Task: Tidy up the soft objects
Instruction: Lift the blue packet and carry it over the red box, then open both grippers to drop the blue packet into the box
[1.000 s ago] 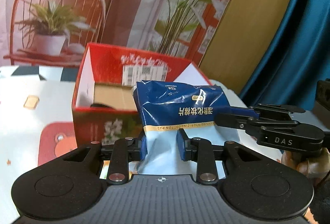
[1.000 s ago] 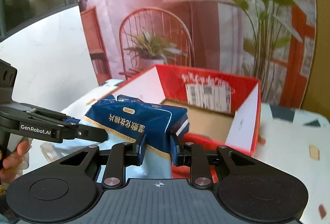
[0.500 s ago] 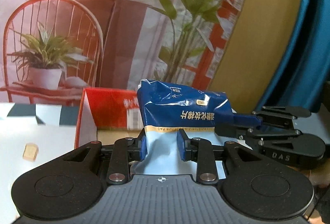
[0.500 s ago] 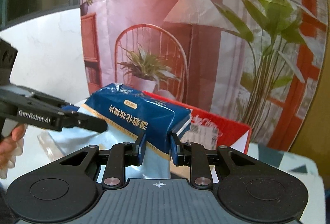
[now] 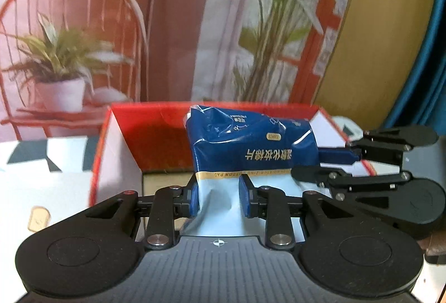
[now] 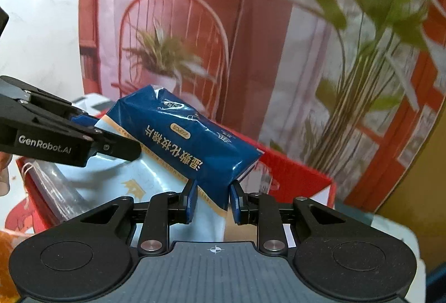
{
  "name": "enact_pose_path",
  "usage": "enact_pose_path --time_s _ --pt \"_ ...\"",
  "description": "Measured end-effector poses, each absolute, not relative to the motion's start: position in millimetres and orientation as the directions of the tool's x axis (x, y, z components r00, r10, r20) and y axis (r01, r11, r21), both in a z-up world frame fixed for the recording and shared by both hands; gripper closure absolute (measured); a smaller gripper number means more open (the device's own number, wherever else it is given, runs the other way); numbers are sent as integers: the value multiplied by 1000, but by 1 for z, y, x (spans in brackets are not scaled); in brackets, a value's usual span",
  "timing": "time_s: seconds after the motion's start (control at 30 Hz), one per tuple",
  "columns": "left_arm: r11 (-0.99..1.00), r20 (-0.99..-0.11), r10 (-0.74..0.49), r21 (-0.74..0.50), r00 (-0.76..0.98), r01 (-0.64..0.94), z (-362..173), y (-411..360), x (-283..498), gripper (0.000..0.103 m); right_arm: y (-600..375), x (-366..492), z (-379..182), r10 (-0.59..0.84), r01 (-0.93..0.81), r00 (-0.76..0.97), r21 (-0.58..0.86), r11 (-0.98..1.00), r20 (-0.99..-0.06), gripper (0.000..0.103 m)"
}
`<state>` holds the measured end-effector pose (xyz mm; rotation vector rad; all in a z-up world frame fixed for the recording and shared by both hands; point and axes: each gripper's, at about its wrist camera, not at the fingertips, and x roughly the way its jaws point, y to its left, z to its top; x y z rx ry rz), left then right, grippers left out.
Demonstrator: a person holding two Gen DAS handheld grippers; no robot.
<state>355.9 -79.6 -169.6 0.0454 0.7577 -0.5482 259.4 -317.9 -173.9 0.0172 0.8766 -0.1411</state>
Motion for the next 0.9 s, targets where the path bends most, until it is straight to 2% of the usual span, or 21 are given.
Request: enact_pose_path --time_s 0.23,0.43,0.73,0.8,0.9 --pt "841 -713 -447 -130 540 525 -184 -86 356 73 -317 259 -191 -128 170 541 -41 985 -831 80" --pt "848 -755 -404 -98 516 520 -197 -89 356 72 -317 255 -198 -163 227 505 -52 973 -848 83" --pt "863 -723 -409 -109 557 493 -178 -67 338 70 -313 238 -191 -164 274 532 -14 962 -830 82" --pt "865 -703 -420 -119 574 487 -172 -59 329 62 -313 228 -186 -155 301 568 29 953 -808 81" --pt "866 -669 -435 -127 603 484 -161 -49 314 60 -312 213 -175 -159 336 626 80 938 -763 79"
